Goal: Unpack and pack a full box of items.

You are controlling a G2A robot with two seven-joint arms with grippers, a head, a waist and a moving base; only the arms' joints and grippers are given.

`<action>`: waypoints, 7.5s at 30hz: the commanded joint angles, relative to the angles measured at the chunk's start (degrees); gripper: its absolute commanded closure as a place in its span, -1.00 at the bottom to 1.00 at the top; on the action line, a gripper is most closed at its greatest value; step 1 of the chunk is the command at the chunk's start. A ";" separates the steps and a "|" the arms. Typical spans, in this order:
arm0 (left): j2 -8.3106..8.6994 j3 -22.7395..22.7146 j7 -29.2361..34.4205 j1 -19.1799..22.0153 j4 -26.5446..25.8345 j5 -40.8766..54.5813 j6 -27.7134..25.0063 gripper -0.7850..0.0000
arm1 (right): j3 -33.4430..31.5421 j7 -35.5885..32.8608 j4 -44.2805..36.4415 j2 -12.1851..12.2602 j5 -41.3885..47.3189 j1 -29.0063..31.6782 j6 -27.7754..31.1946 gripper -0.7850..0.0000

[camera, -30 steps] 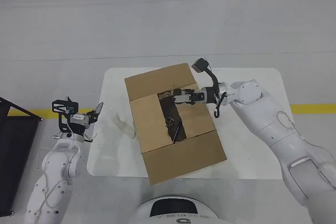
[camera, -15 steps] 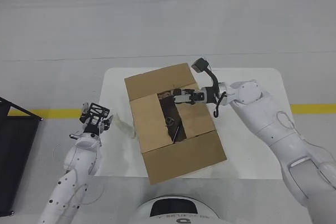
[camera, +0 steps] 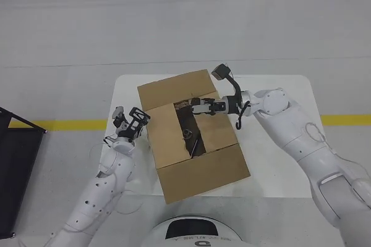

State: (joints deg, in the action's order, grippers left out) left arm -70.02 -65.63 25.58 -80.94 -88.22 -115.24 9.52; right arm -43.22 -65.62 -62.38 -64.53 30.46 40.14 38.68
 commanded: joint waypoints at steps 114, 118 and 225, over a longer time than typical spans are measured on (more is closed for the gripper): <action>-3.44 0.08 -12.05 8.83 8.25 41.05 -27.54 -1.00 | -8.06 0.46 -7.03 1.01 2.21 9.49 -15.68 -1.00; -2.79 -4.36 -13.55 7.04 5.24 45.51 -28.36 -1.00 | -5.47 -0.25 -6.00 -0.47 3.13 6.55 -15.92 -1.00; -3.41 19.31 18.25 24.41 -7.74 32.94 -34.30 -1.00 | -45.22 17.79 -7.32 7.29 -6.09 33.38 -19.28 -1.00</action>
State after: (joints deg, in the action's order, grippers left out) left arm -72.78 -48.69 43.15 -58.98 -98.63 -82.19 -24.48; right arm -88.27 -46.93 -70.03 -57.32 24.09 73.83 20.93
